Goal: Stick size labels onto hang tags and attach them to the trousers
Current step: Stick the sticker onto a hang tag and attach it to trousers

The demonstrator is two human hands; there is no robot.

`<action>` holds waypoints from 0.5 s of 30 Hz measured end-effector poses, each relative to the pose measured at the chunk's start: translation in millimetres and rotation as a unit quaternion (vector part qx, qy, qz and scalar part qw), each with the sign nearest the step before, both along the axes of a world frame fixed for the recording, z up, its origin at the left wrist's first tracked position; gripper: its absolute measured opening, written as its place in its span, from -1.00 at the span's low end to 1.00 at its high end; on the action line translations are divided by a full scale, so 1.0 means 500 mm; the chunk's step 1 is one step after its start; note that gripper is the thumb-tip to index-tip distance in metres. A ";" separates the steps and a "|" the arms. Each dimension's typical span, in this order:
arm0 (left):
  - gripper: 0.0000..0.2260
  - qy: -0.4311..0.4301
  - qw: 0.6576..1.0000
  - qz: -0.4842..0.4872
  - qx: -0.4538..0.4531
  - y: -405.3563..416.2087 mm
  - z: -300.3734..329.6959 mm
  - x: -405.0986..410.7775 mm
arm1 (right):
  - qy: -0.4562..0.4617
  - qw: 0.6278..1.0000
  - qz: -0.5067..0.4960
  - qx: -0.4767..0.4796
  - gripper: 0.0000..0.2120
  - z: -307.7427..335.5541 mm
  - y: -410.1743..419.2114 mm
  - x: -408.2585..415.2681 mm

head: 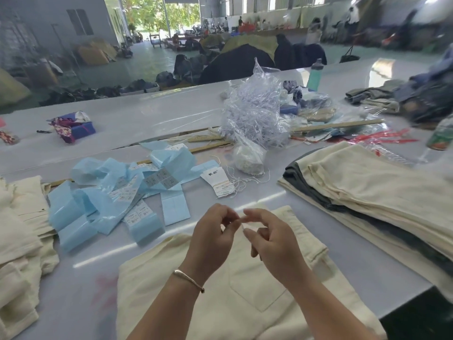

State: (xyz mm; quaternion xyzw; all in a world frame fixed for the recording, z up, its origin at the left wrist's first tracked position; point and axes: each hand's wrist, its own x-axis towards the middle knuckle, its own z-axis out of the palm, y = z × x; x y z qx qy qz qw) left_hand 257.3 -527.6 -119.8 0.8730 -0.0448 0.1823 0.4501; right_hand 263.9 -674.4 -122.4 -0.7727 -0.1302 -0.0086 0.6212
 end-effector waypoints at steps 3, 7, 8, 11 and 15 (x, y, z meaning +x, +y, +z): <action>-0.87 0.009 1.000 -0.005 0.006 -0.025 -0.003 0.018 | 0.044 0.999 0.015 0.016 -0.89 -0.002 -0.016 0.019; -0.82 0.026 1.000 -0.008 -0.006 -0.067 -0.023 0.049 | 0.068 0.998 0.005 0.003 -0.88 -0.011 -0.068 0.062; -0.80 0.029 0.999 -0.010 -0.007 -0.082 -0.028 0.058 | 0.088 0.996 0.010 0.006 -0.87 -0.014 -0.084 0.074; -0.80 0.053 0.998 -0.014 -0.016 -0.134 -0.046 0.094 | 0.184 0.982 0.006 0.053 -0.87 -0.021 -0.130 0.118; -0.87 0.095 0.995 -0.011 -0.013 -0.185 -0.080 0.138 | 0.091 0.985 -0.125 -0.070 -0.87 -0.022 -0.210 0.186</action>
